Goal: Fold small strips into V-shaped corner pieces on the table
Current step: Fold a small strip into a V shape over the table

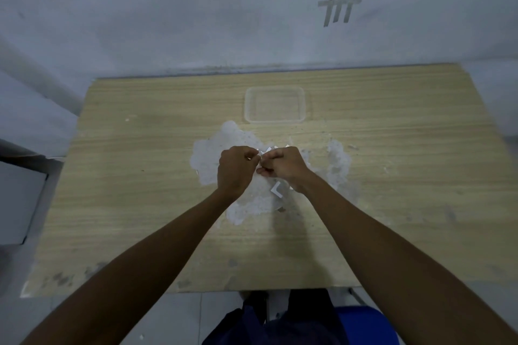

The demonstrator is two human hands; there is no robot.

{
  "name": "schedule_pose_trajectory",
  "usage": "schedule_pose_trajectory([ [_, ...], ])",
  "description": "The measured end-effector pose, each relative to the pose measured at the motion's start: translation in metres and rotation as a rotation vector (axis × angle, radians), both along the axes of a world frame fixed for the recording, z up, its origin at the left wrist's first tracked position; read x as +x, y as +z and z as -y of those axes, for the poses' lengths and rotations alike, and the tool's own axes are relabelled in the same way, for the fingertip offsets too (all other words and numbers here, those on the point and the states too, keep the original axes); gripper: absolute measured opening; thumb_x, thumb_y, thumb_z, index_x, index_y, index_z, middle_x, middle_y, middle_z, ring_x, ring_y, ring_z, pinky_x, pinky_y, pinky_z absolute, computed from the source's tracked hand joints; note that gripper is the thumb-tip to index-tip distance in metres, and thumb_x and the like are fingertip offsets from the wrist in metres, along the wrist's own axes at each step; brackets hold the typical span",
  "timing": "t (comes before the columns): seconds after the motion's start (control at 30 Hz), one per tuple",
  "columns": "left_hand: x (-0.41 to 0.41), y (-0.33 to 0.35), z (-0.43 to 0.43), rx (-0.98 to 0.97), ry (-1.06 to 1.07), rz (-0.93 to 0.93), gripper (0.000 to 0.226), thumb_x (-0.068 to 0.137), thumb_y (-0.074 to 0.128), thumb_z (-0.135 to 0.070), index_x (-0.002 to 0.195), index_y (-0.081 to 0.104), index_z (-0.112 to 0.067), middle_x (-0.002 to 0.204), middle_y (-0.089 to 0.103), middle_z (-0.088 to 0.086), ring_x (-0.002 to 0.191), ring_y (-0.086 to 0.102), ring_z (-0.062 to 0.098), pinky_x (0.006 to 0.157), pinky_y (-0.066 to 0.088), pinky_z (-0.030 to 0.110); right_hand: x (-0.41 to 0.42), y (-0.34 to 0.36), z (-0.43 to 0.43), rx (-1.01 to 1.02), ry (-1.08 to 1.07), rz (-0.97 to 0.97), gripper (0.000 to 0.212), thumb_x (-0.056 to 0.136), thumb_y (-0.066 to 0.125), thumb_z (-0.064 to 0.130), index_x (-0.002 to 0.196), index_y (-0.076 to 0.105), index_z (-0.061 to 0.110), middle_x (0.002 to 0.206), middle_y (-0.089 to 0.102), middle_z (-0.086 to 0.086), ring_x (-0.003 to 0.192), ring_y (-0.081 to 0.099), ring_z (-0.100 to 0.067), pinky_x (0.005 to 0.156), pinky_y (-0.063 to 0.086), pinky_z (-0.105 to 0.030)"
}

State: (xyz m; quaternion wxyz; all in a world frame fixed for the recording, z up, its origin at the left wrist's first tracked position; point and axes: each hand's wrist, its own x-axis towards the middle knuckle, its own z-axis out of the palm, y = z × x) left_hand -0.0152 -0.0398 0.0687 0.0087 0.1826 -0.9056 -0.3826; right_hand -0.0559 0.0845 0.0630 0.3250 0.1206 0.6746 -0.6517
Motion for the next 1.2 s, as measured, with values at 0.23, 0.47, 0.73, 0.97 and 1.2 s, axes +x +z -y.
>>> schedule_pose_trajectory([
  [0.23,-0.003,0.003,0.002,0.005,-0.025,0.002,0.013,0.079,0.072,-0.016,0.090,0.075,-0.011,0.086,0.075,0.004,0.068,0.062,0.007,0.066,0.049,0.019,0.003,0.006,-0.006,0.010,0.032,-0.023,0.020,0.082,0.063,-0.012,0.069,0.068,0.002,0.078,0.067,-0.016,0.063,0.068,-0.025,0.059,0.060,-0.023],
  [0.47,-0.004,0.005,0.005,-0.014,-0.062,0.006,0.010,0.079,0.071,-0.015,0.087,0.074,-0.011,0.085,0.074,0.003,0.067,0.061,0.005,0.062,0.043,0.009,0.001,0.009,-0.005,0.026,0.048,-0.022,0.014,0.080,0.065,-0.012,0.072,0.069,-0.001,0.081,0.066,-0.018,0.065,0.069,-0.027,0.056,0.058,-0.022],
  [0.73,-0.005,0.005,0.004,-0.043,-0.079,-0.014,0.022,0.083,0.066,-0.017,0.102,0.073,-0.008,0.095,0.076,0.008,0.084,0.070,0.017,0.082,0.056,0.031,-0.002,0.010,-0.002,-0.029,0.010,0.027,0.012,0.080,0.063,-0.014,0.091,0.066,-0.016,0.083,0.066,-0.020,0.068,0.068,-0.029,0.069,0.062,-0.029],
  [0.97,0.002,0.003,-0.001,-0.146,-0.099,-0.030,0.025,0.091,0.056,-0.020,0.107,0.071,-0.008,0.097,0.074,0.013,0.084,0.068,0.023,0.075,0.056,0.036,-0.002,0.008,0.002,-0.075,-0.040,0.068,0.007,0.080,0.064,-0.013,0.082,0.069,-0.009,0.081,0.069,-0.020,0.072,0.071,-0.029,0.080,0.060,-0.037],
  [1.2,0.006,0.001,-0.004,-0.164,-0.094,-0.046,0.025,0.091,0.058,-0.021,0.108,0.071,-0.009,0.095,0.075,0.011,0.081,0.069,0.021,0.067,0.050,0.027,0.004,0.013,-0.001,-0.122,-0.064,0.103,0.012,0.083,0.059,-0.015,0.077,0.067,-0.008,0.083,0.068,-0.020,0.072,0.070,-0.027,0.067,0.062,-0.026],
])
